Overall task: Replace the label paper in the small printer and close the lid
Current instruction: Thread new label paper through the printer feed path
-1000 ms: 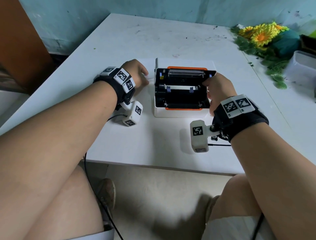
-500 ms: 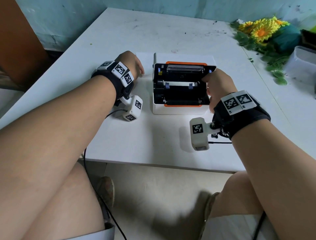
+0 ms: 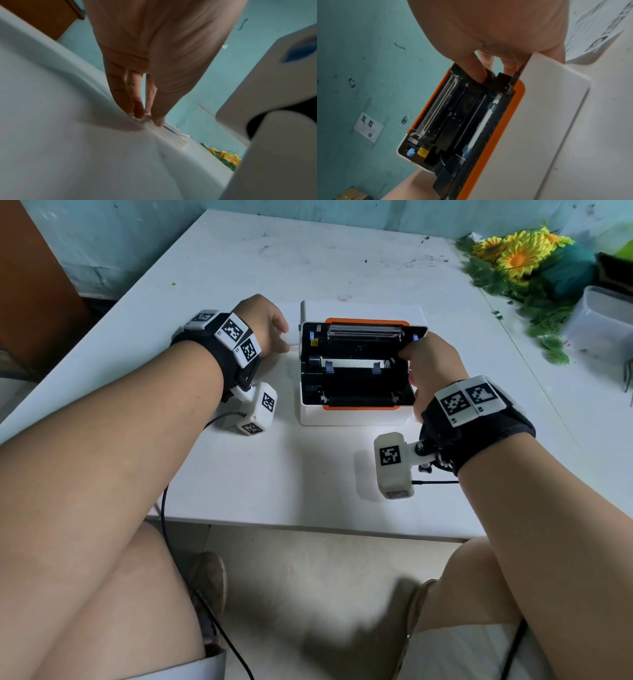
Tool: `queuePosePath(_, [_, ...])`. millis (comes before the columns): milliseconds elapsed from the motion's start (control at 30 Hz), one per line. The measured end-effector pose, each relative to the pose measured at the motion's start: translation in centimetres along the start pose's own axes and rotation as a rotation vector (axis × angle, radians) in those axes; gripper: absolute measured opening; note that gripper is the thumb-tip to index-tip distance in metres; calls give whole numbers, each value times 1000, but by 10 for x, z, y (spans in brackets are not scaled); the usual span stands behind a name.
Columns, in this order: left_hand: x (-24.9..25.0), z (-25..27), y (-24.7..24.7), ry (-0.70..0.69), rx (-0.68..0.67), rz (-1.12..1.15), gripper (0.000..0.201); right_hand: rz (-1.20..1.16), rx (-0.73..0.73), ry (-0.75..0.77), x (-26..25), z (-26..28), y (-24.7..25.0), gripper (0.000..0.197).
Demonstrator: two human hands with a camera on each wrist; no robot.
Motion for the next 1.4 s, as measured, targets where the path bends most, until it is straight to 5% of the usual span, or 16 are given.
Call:
queuePosePath(67, [0,2,2,32,-14,53,35,-23,7,-36,-2,-2,1,16])
queuePosePath(267, [-2,4,1,72,0,178,9,-85,15,-67,0,-1,1,35])
queuePosePath(400, [-4,8,1,70,-41,164,20,-206,-18,-1,0,8,-5,43])
queuePosePath(500, [-6,6,3,67,-31,177,5,-276,2,-20,2,6,-5,43])
queuePosePath(534, [-6,6,3,67,-22,195,16,-288,7,-39,3,5,-4,41])
queuePosePath(800, [0,14,8,99,56,285,23,-86,48,-82,-2,-3,0,38])
queuePosePath(1034, [-1,16,11,-35,167,402,17,59,51,-11,-2,-8,4,23])
queuePosePath(1101, [1,17,11,-70,175,474,21,31,-49,-5,-2,-7,-2,17])
queuePosePath(1201, [1,13,6,-105,135,652,28,-104,-179,43,0,5,-11,34])
queuePosePath(1267, [-1,10,4,-121,84,773,27,-122,-241,43,2,7,-16,21])
queuePosePath(1401, [-4,11,3,-122,-89,944,17,-166,-342,-10,0,7,-21,56])
Point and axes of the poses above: each hand's wrist, its own z-axis away from the middle knuckle, its own y-axis out of the back of the hand, x = y × z, the point moved 4 cm from there along -z, towards the middle knuckle, and after that the axes turned 13 degrees about -x, right-handed, at the moved point
